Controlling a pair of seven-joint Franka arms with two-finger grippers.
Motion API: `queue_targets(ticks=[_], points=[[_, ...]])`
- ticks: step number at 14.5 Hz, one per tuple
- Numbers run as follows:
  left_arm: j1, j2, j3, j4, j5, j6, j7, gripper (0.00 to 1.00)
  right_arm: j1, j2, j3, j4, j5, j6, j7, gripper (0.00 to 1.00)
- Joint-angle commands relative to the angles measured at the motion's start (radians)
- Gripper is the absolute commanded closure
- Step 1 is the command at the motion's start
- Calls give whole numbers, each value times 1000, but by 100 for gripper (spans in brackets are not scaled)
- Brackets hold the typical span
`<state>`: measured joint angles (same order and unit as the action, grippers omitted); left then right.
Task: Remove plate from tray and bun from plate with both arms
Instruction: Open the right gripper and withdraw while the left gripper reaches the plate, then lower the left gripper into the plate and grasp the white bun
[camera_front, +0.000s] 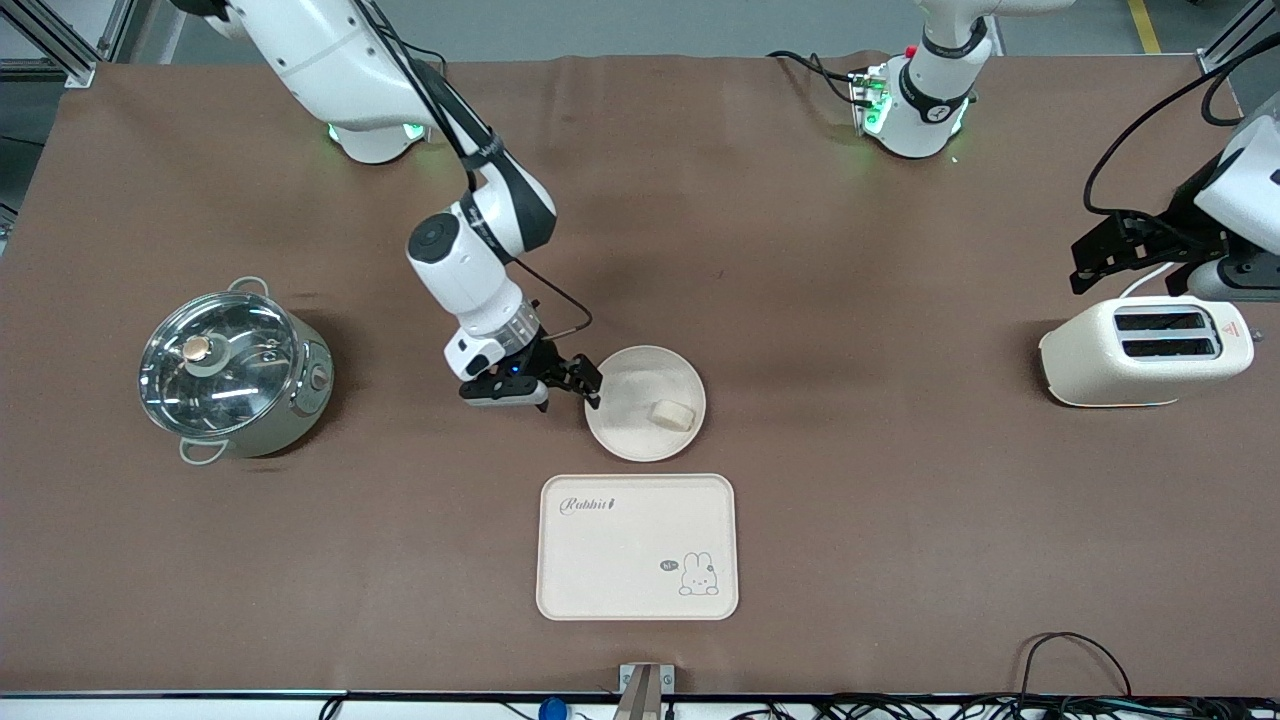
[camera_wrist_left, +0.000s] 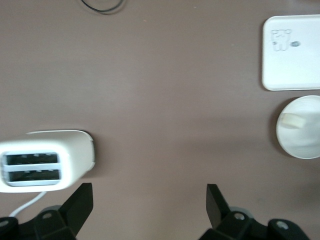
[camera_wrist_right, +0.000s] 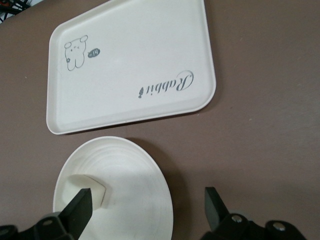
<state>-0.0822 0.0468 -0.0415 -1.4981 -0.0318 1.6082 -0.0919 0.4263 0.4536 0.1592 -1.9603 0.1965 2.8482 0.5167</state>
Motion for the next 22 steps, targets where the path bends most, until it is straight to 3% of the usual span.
queue_targets(ticks=[1, 4, 8, 10, 17, 20, 22], points=[[-83, 66, -34, 10, -31, 51, -124, 0, -72, -153, -1, 17, -8, -267, -53, 0], [-232, 201, -46, 13, -28, 203, -338, 0, -187, -263, 0, 63, -9, -511, -171, 0], [-381, 372, -46, 16, 21, 416, -435, 0, -329, -363, 2, 176, -21, -851, -215, 0], [-419, 468, -46, 28, 56, 513, -520, 0, -402, -441, 0, 225, -106, -1024, -230, 0], [-521, 706, -38, 32, 98, 852, -646, 0, -449, -596, -188, 227, -132, -1222, -386, 0], [-551, 757, -38, 30, 98, 940, -667, 0, -443, -613, -204, 260, -239, -1265, -432, 0], [-554, 757, -38, 24, 110, 943, -670, 0, -443, -610, -208, 276, -250, -1279, -448, 0]])
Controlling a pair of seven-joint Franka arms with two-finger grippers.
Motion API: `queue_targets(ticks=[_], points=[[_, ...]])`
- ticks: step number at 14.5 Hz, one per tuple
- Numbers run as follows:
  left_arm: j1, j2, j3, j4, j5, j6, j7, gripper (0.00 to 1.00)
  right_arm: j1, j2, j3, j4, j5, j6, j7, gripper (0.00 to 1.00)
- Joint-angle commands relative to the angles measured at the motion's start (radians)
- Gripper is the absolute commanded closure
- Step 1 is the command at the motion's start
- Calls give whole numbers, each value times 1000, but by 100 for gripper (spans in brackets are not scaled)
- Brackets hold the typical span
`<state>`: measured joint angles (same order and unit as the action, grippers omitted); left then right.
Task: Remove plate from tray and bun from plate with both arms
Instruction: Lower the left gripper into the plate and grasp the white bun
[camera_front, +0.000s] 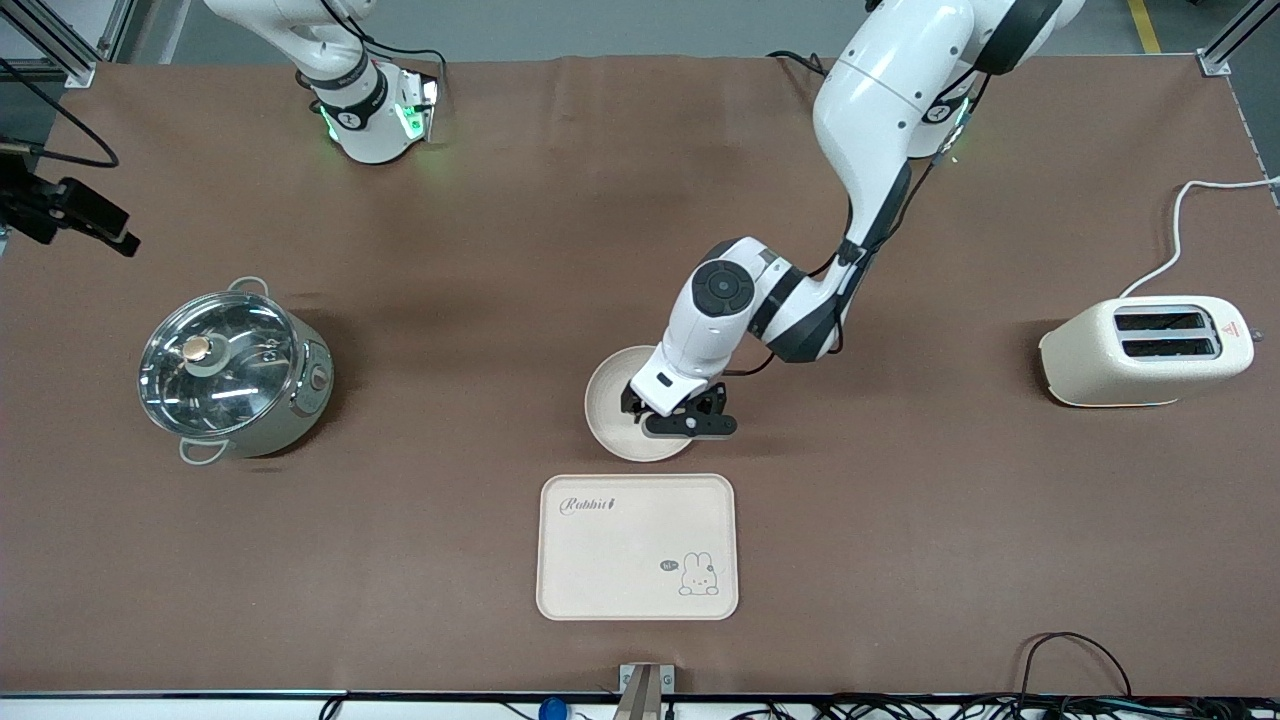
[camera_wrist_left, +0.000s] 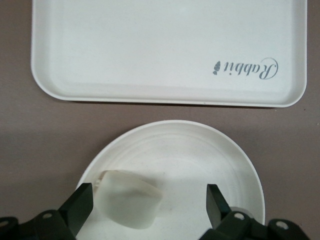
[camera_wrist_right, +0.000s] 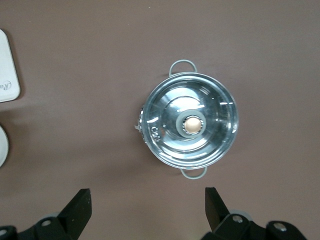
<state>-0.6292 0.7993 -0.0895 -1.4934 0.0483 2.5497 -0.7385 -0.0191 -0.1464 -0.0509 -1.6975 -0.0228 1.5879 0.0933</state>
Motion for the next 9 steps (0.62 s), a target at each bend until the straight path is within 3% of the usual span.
queue_targets(ticks=[1, 5, 7, 8, 9], points=[[-12, 4, 10, 15, 38, 1, -25, 0, 2, -5, 2, 41, -32, -19, -47, 0], [-17, 29, 11, 9, 41, 10, -28, 1, -12, -1, 3, 58, -28, -25, -115, 0], [-21, 28, 11, -20, 86, 10, -30, 3, -22, -1, 3, 56, -19, -98, -116, 0], [-20, 23, 11, -34, 132, 10, -31, 16, -22, 1, 5, 56, -6, -144, -119, 0], [-20, 20, 11, -41, 148, 10, -44, 35, -21, 2, 5, 56, 7, -153, -119, 0]])
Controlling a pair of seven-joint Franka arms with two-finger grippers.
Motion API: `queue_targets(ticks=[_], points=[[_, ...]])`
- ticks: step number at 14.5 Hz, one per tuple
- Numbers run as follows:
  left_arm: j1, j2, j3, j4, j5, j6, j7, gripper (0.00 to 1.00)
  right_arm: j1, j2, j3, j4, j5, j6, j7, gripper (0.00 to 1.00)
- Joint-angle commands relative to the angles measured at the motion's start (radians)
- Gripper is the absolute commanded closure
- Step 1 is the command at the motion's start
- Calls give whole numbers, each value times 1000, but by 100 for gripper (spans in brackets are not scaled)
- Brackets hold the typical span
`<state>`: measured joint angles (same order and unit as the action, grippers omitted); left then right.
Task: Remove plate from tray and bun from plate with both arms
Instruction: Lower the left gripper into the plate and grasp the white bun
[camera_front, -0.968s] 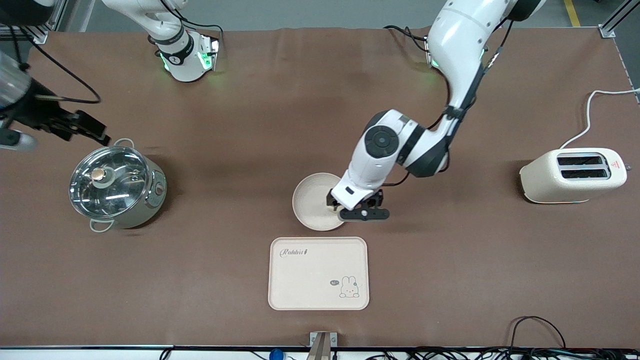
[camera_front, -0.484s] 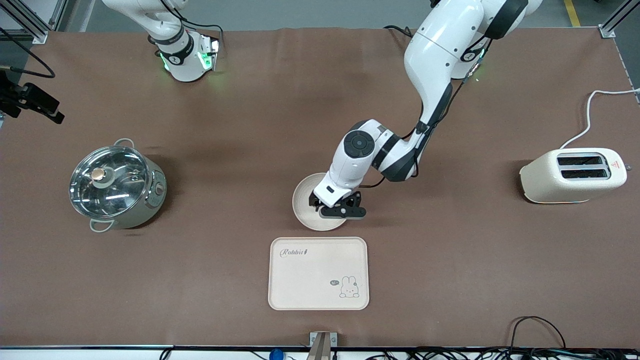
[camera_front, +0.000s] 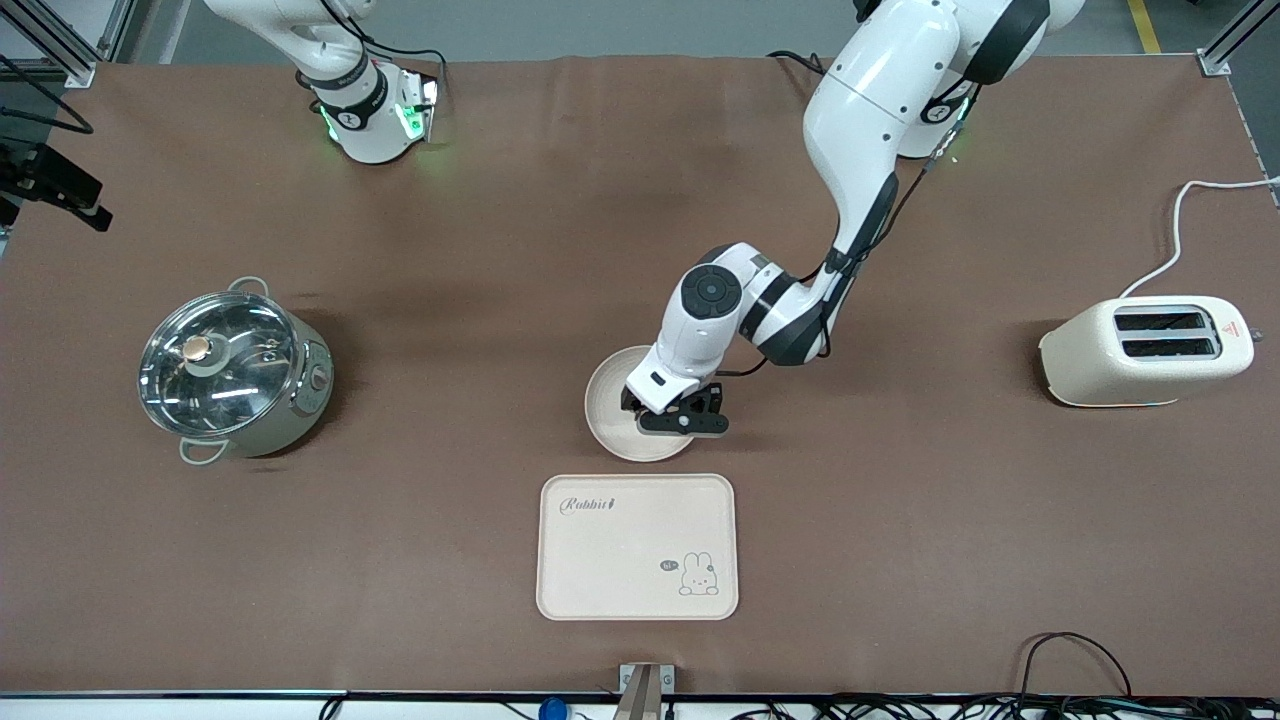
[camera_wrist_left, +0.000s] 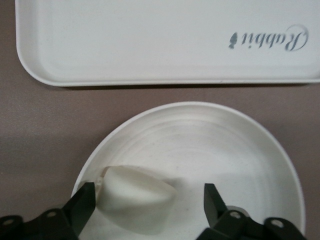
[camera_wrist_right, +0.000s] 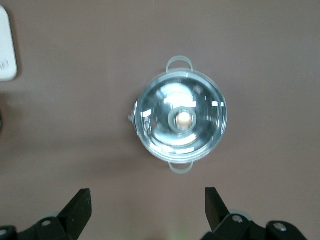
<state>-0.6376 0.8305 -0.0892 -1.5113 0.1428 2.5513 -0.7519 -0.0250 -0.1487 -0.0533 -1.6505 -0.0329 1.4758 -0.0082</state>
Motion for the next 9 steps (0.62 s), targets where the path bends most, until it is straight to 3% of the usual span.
queue_targets(ticks=[1, 3, 4, 6, 9], points=[[-11, -13, 11, -23, 55, 9, -49, 56, -13, 5, 9, 9, 19, -42, -18, 0], [-10, -16, 11, -20, 55, 7, -64, 82, -1, 5, 7, 11, 19, -40, -18, 0], [-7, -22, 11, -18, 57, 1, -63, 90, 0, 8, 9, 11, 21, -37, -13, 0], [7, -51, 9, -17, 58, -32, -57, 97, 4, 11, 10, 11, 22, -38, -10, 0], [105, -161, 11, -6, 54, -193, 101, 99, 19, 11, 13, 9, 22, -38, -9, 0]])
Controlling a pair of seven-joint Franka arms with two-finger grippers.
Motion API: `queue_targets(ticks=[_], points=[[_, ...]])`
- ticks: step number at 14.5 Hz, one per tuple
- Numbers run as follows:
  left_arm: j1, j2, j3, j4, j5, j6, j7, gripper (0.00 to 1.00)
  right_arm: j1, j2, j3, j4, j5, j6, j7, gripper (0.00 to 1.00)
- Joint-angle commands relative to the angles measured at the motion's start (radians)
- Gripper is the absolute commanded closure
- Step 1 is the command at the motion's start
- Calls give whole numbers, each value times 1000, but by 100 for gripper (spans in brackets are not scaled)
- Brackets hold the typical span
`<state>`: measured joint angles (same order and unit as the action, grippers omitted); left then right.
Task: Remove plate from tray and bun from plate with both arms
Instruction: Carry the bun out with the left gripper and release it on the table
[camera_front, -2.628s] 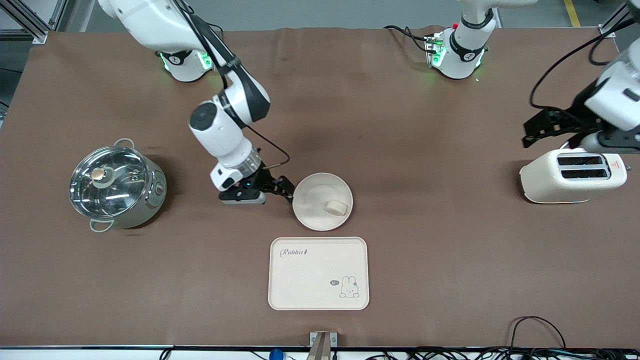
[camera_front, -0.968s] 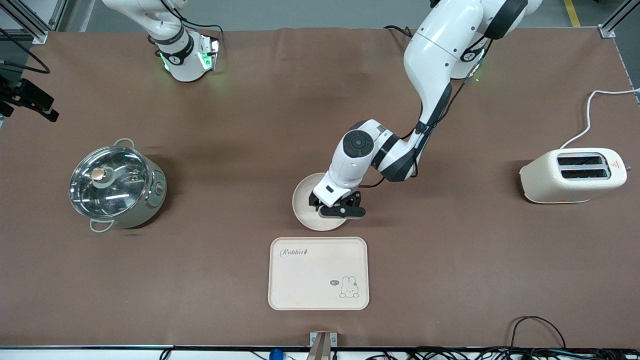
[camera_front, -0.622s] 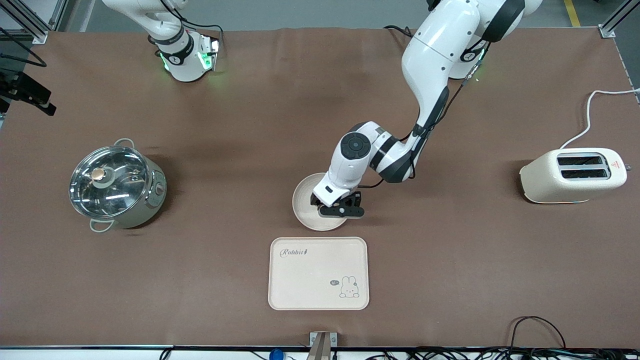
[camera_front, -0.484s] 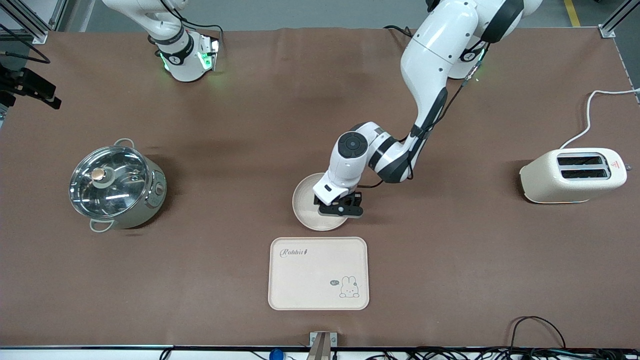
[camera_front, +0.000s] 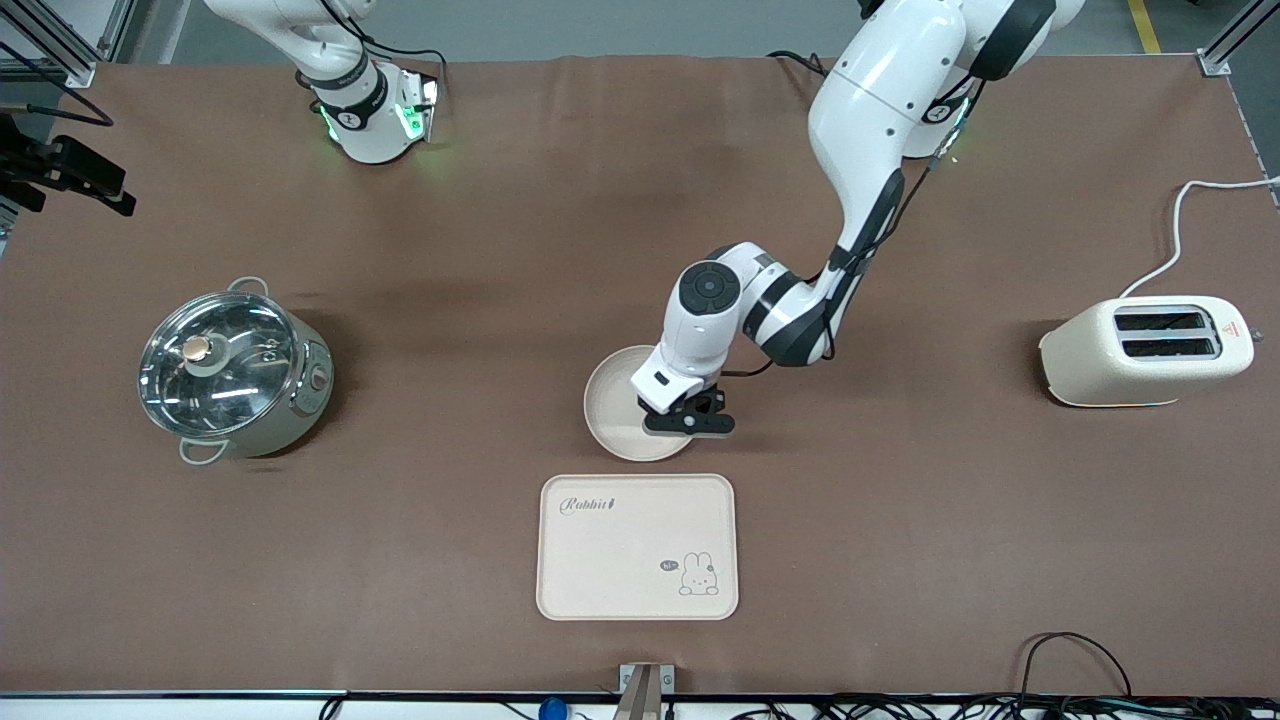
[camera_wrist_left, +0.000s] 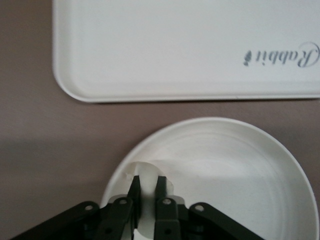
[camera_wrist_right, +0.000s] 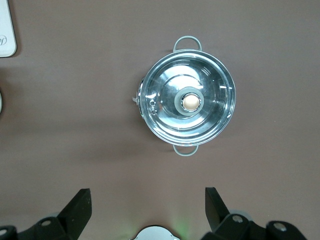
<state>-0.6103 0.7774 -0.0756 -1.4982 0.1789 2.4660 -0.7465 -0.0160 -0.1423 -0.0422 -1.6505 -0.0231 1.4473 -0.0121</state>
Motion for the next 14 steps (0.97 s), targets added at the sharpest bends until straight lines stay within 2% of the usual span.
queue_targets(ticks=[1, 5, 8, 10, 12, 13, 14], points=[[131, -147, -10, -22, 11, -149, 161, 98, 16, 4, 2, 11, 12, -7, -5, 0], [294, -211, -68, -66, 7, -254, 284, 99, 31, 4, 2, 12, 14, -2, -3, 0], [449, -222, -104, -180, 8, -187, 421, 99, 31, 6, 2, 11, 12, -2, -5, 0], [535, -187, -142, -205, 7, -160, 447, 97, 31, 4, 2, 11, 12, -2, -5, 0], [573, -146, -147, -200, 5, -157, 449, 89, 31, 6, 2, 11, 12, -1, -5, 0], [577, -139, -147, -200, 5, -154, 449, 83, 31, 6, 2, 11, 14, -1, -3, 0], [580, -127, -147, -200, 4, -150, 449, 73, 33, 6, 2, 11, 14, -1, -5, 0]])
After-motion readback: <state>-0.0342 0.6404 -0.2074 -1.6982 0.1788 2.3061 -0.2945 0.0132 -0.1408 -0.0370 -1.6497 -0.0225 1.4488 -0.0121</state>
